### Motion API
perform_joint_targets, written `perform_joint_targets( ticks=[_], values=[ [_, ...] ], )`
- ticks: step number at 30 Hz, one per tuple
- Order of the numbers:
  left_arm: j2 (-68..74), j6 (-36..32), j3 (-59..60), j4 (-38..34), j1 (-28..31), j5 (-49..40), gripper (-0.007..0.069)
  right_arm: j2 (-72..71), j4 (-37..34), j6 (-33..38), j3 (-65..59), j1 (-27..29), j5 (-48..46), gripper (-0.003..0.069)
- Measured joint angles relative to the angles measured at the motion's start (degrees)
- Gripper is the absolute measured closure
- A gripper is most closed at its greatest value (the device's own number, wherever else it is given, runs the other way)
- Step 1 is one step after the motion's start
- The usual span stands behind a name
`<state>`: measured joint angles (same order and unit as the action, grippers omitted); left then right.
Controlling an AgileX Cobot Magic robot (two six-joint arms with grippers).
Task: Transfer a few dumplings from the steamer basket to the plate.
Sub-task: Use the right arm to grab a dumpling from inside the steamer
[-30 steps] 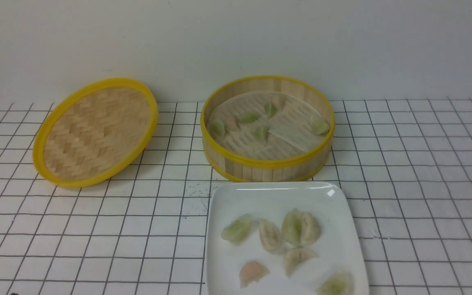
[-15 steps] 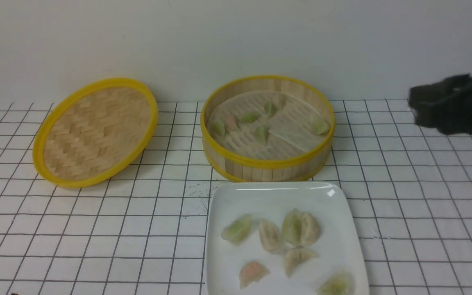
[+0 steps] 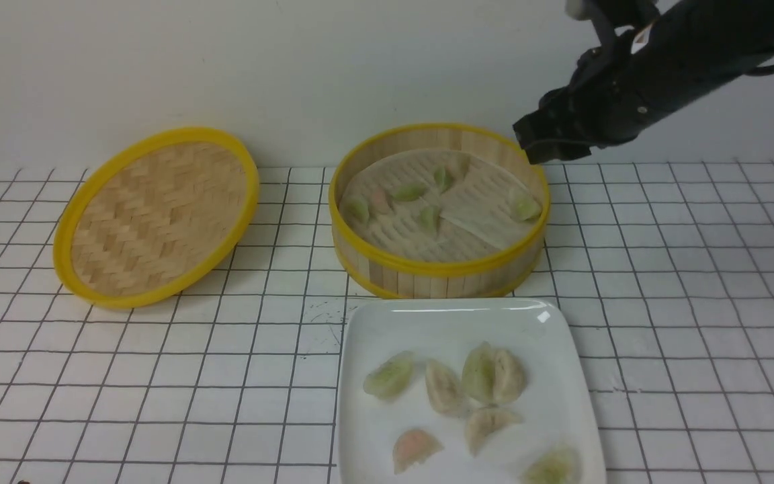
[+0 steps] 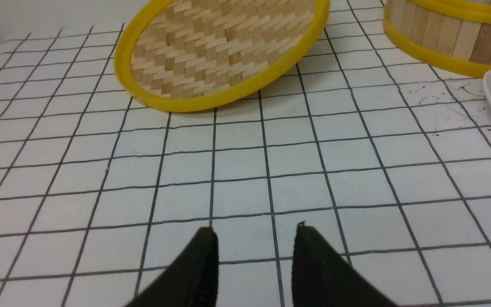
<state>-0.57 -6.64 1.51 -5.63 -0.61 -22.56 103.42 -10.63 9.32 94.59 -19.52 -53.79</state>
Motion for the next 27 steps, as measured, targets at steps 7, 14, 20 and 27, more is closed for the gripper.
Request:
perform_joint_targets(
  ticks=[7,14,20,27],
  values=[
    [0.0,0.0,0.0,0.0,0.0,0.0,0.0400,4.9,2.4,2.3,7.1,0.0,-1.3,0.0396],
    [0.0,0.0,0.0,0.0,0.0,0.0,0.0400,9.5,5.3,2.5,10.3,0.0,-1.4,0.0393],
    [0.0,0.0,0.0,0.0,0.0,0.0,0.0400,13.7,7.8,2.5,10.7,0.0,1.8,0.0391],
    [0.0,0.0,0.0,0.0,0.0,0.0,0.0400,17.0,10.6,3.0,13.5,0.0,3.1,0.0334]
  ],
)
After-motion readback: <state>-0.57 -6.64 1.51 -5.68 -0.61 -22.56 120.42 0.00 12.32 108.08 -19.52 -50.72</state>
